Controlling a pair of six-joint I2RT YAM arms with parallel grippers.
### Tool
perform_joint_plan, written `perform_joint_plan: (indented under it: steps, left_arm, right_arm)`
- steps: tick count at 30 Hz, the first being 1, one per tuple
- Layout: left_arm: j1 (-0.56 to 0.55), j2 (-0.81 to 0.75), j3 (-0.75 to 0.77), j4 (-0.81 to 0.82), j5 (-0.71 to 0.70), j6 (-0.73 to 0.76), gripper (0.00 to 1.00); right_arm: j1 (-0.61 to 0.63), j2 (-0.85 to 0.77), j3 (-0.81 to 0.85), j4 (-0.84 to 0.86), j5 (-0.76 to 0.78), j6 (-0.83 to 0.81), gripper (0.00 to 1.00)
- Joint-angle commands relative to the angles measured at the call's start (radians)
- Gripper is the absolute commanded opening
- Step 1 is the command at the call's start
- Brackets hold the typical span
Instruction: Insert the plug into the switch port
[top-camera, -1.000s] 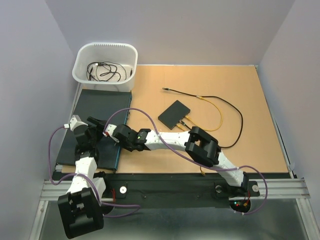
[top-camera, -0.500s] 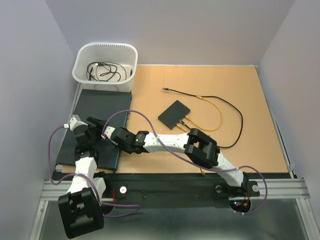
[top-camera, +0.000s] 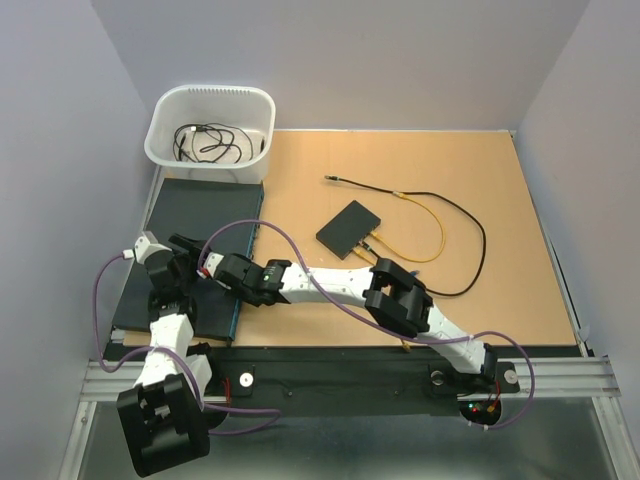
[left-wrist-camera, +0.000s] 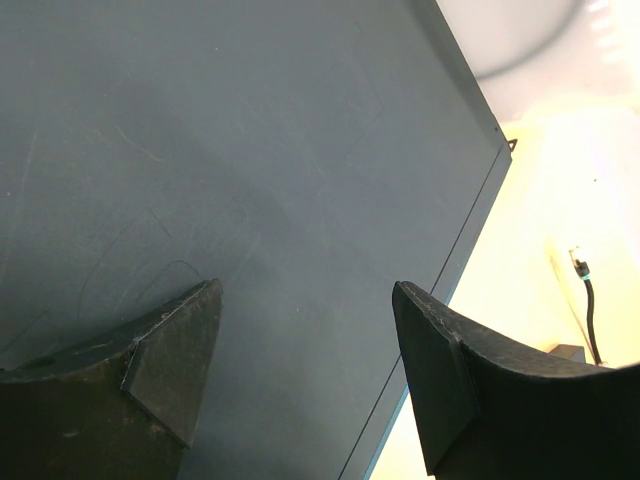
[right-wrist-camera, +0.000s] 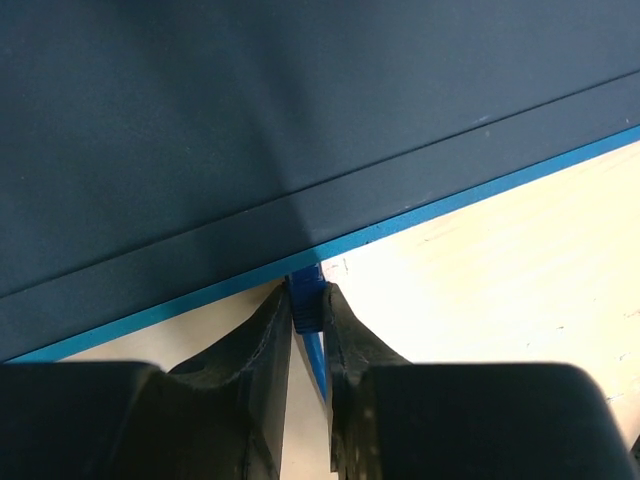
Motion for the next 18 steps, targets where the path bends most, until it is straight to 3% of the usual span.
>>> perform_joint_plan:
  steps: [1, 18]
  left_arm:
    - [-0.009, -0.008, -0.009, 0.051, 0.054, 0.017, 0.80]
    - [-0.011, 0.003, -0.007, 0.058, 0.069, 0.025, 0.80]
  right_arm:
    - [0.030, 0.006, 0.064, 0.078, -0.059, -0.053, 0.01]
    - [0.044, -0.102, -0.019, 0.182, -0.231, -0.213, 0.01]
